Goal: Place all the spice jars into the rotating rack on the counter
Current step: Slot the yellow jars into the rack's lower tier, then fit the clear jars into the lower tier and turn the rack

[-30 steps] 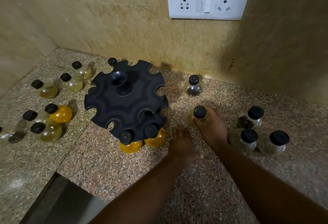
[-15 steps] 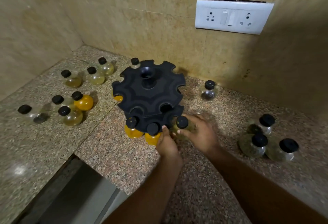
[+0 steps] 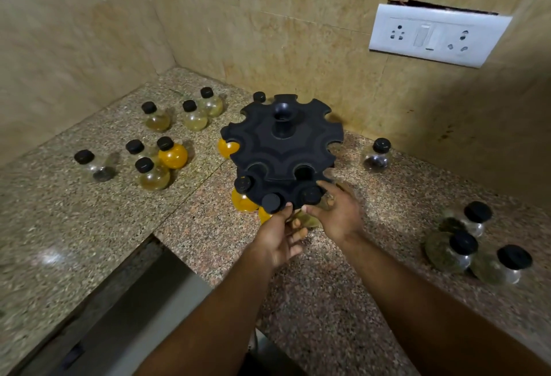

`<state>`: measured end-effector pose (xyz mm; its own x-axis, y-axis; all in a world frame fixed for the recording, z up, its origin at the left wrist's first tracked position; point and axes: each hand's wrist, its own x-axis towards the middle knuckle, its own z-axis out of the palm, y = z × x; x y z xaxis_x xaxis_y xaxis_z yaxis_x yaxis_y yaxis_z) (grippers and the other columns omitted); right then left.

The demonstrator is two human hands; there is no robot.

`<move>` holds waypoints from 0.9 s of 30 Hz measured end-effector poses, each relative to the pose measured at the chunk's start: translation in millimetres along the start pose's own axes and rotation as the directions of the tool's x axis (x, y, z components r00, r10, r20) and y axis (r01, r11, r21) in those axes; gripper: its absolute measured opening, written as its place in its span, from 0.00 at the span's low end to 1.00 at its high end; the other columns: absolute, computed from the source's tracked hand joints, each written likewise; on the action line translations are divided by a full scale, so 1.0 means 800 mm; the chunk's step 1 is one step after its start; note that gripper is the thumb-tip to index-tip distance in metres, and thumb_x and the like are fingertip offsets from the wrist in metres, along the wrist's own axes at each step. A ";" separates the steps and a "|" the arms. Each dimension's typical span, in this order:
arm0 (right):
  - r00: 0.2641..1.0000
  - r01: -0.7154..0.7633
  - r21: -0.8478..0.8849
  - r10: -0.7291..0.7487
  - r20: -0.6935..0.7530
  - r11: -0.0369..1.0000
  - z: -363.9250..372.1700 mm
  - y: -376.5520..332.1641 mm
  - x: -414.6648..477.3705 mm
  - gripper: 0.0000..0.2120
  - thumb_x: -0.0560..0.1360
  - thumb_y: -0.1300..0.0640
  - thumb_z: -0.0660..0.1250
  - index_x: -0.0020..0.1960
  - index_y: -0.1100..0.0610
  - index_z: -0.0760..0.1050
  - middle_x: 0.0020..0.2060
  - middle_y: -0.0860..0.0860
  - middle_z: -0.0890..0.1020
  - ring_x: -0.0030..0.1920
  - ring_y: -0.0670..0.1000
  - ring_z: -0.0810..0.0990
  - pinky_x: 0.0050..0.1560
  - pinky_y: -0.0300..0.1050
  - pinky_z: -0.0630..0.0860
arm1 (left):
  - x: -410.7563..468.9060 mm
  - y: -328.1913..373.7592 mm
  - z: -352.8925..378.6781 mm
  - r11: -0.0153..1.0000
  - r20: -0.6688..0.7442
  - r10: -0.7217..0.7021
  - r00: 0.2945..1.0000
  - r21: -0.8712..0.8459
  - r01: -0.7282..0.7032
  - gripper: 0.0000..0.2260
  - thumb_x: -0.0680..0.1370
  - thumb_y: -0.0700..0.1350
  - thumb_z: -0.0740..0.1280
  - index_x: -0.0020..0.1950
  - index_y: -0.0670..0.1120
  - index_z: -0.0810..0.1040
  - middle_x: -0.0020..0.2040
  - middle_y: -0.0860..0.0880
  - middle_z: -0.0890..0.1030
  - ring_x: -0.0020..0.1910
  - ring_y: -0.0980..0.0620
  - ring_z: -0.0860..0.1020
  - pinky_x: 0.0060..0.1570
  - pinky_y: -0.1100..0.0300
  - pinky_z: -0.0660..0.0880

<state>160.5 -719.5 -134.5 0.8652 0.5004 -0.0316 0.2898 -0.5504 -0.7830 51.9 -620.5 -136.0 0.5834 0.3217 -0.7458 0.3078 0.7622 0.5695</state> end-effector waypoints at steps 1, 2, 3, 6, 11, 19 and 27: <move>1.000 -0.022 0.009 0.022 -0.003 1.000 -0.001 -0.001 0.002 0.37 0.66 0.49 0.82 0.72 0.48 0.74 0.68 0.50 0.74 0.65 0.51 0.75 0.58 0.37 0.68 | 0.001 0.002 -0.002 1.000 0.008 -0.006 1.000 0.008 0.006 0.16 0.83 0.57 0.62 0.44 0.50 0.81 0.32 0.53 0.75 0.36 0.53 0.77 0.33 0.59 0.69; 1.000 -0.029 0.014 0.029 -0.011 1.000 -0.001 -0.003 0.003 0.39 0.65 0.50 0.83 0.73 0.48 0.72 0.68 0.49 0.74 0.65 0.51 0.75 0.58 0.37 0.67 | 0.000 0.004 -0.003 1.000 0.019 -0.012 1.000 0.016 0.011 0.16 0.83 0.58 0.62 0.44 0.50 0.81 0.33 0.53 0.75 0.38 0.53 0.77 0.33 0.59 0.68; 0.999 -0.029 0.011 0.029 -0.018 1.000 -0.001 -0.003 0.005 0.41 0.64 0.50 0.83 0.74 0.47 0.71 0.69 0.49 0.73 0.66 0.52 0.75 0.59 0.37 0.67 | 0.000 0.004 -0.005 1.000 0.022 -0.012 1.000 0.022 0.011 0.16 0.83 0.58 0.61 0.45 0.50 0.81 0.34 0.53 0.76 0.39 0.53 0.77 0.34 0.59 0.67; 1.000 -0.024 -0.002 0.024 -0.004 1.000 -0.002 -0.002 0.000 0.42 0.66 0.50 0.82 0.75 0.47 0.68 0.70 0.51 0.72 0.68 0.54 0.73 0.60 0.40 0.67 | -0.003 -0.002 0.002 1.000 -0.006 0.021 1.000 0.018 -0.021 0.14 0.84 0.55 0.60 0.47 0.49 0.80 0.35 0.53 0.78 0.40 0.53 0.77 0.34 0.58 0.65; 0.995 -0.098 -0.020 0.098 -0.005 0.995 -0.011 0.022 -0.024 0.38 0.70 0.46 0.78 0.75 0.43 0.66 0.70 0.51 0.74 0.63 0.56 0.78 0.58 0.50 0.77 | 0.006 -0.045 0.025 0.985 -0.125 0.156 0.980 0.093 -0.145 0.10 0.83 0.47 0.63 0.49 0.47 0.83 0.35 0.49 0.84 0.28 0.53 0.78 0.29 0.60 0.66; 0.887 -0.312 0.039 0.305 -0.347 0.949 -0.069 0.105 -0.094 0.19 0.75 0.50 0.71 0.65 0.52 0.76 0.58 0.55 0.81 0.57 0.58 0.80 0.55 0.48 0.75 | 0.031 -0.107 0.101 0.427 0.279 0.379 0.882 0.793 -0.434 0.12 0.77 0.48 0.66 0.56 0.46 0.83 0.52 0.47 0.84 0.50 0.50 0.81 0.48 0.61 0.77; 0.697 -0.398 0.183 0.426 -0.577 0.899 -0.133 0.159 -0.130 0.32 0.72 0.47 0.76 0.71 0.53 0.67 0.67 0.55 0.72 0.65 0.61 0.74 0.57 0.53 0.73 | 0.065 -0.154 0.158 -0.544 0.537 -0.007 0.843 0.706 -0.454 0.50 0.70 0.63 0.73 0.82 0.54 0.46 0.83 0.43 0.46 0.81 0.38 0.45 0.76 0.40 0.56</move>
<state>150.7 -913.1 -164.9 0.9625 -0.2713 0.0026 -0.1589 -0.5715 -0.8051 139.5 -768.9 -201.4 0.8935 -0.0361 -0.4476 0.0979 -0.9571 0.2726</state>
